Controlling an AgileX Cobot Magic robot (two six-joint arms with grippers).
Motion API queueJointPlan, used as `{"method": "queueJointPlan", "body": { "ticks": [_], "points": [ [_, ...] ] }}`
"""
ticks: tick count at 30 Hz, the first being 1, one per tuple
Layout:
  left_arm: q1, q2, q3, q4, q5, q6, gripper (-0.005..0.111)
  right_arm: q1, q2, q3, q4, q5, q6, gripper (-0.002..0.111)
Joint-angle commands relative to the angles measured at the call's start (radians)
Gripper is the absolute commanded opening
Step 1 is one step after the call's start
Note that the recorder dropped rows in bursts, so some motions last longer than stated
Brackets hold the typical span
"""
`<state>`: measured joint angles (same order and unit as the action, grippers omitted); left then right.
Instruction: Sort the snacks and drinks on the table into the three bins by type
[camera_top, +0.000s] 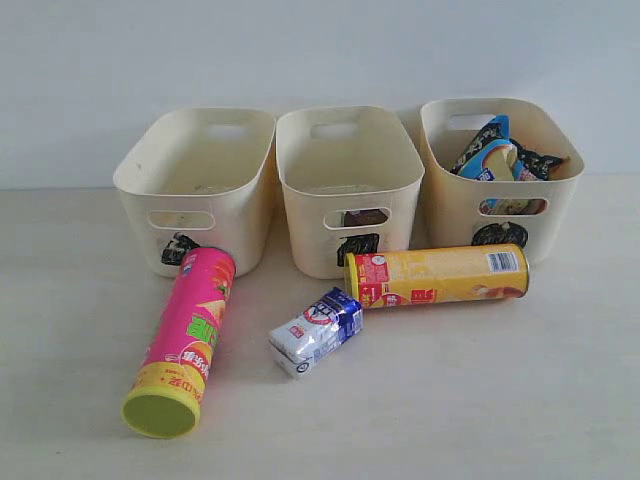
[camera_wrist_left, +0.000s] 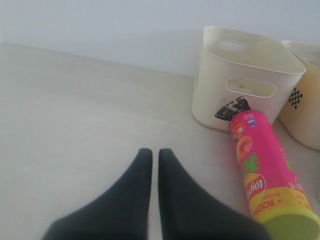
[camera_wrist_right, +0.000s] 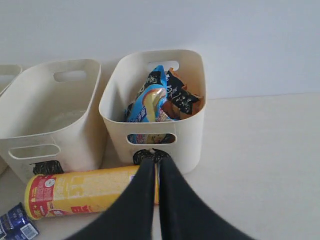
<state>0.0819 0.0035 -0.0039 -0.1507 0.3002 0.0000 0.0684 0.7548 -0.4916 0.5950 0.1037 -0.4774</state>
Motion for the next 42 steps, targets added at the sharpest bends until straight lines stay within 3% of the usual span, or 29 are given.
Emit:
{"method": "queueJointPlan", "body": {
  "ticks": [1,8,11,19,24,35,42],
  "points": [
    [-0.004,-0.004,0.004,0.006,-0.009,-0.008,0.004,0.001,-0.138,0.105,0.001,-0.076,0.013,0.000],
    [-0.004,-0.004,0.004,-0.008,-0.051,-0.008,0.004,0.001,-0.343,0.217,0.001,-0.069,0.031,0.000],
    [-0.004,-0.004,0.004,-0.115,-0.124,-0.008,0.004,0.001,-0.422,0.223,0.001,-0.062,0.052,0.000],
    [-0.004,-0.004,0.004,-0.726,-0.300,-0.008,0.004,0.001,-0.566,0.223,0.001,0.010,0.064,0.000],
    [-0.004,-0.004,0.004,-1.058,-0.309,-0.012,0.004,0.001,-0.575,0.226,0.006,0.050,0.080,0.000],
    [-0.004,-0.004,-0.042,-1.078,-0.400,-0.037,0.004,0.001,-0.570,0.313,0.023,-0.004,0.153,0.000],
    [-0.004,-0.004,-0.281,-0.721,-0.391,-0.037,0.004,0.001,-0.570,0.340,0.023,-0.013,0.161,0.000]
  ]
}}
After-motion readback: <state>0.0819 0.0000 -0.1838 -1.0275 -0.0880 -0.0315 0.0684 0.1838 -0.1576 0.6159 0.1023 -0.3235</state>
